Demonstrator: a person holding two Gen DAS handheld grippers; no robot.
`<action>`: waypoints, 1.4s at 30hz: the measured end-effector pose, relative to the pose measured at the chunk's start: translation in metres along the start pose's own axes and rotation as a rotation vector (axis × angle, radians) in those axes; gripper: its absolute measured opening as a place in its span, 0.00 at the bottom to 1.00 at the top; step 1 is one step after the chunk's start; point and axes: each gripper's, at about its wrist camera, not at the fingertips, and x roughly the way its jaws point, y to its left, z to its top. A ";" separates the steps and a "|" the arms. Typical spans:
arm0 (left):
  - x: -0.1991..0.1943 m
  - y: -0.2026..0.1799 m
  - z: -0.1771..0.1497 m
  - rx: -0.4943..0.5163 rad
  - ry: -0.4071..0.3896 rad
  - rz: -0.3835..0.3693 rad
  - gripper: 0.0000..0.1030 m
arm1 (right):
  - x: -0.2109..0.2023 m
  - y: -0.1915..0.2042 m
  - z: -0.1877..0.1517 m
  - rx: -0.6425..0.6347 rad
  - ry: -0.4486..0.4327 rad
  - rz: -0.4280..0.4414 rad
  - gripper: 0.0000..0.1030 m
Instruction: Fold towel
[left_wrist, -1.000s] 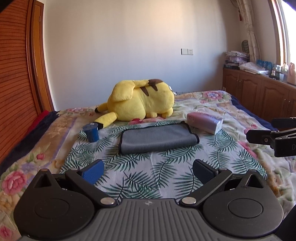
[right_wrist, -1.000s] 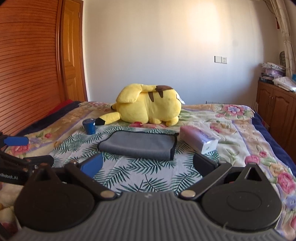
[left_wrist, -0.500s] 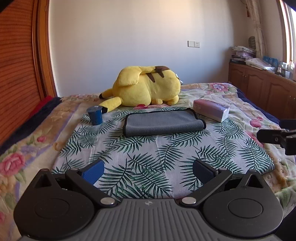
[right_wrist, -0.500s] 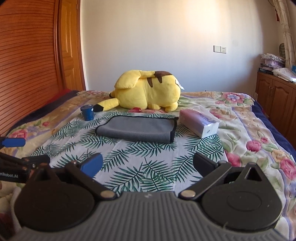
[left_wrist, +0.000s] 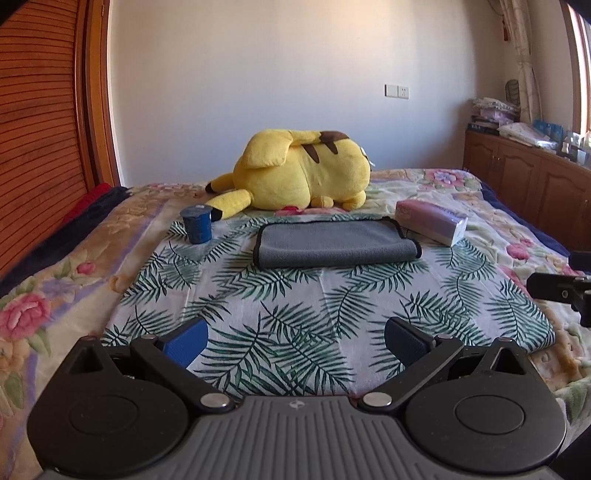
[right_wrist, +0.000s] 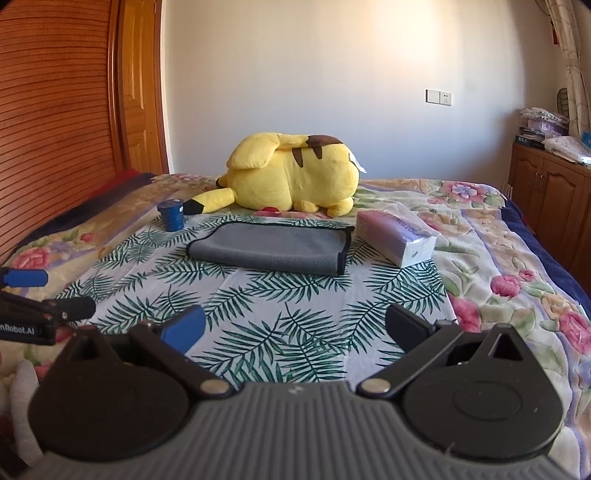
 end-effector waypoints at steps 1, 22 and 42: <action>-0.002 0.000 0.000 0.001 -0.010 0.003 0.84 | 0.000 -0.001 0.000 0.002 -0.003 -0.001 1.00; -0.024 0.002 0.008 -0.006 -0.121 0.017 0.84 | -0.011 -0.005 0.002 0.024 -0.096 -0.022 1.00; -0.034 0.002 0.013 0.000 -0.193 0.031 0.84 | -0.020 -0.008 0.001 0.039 -0.158 -0.042 1.00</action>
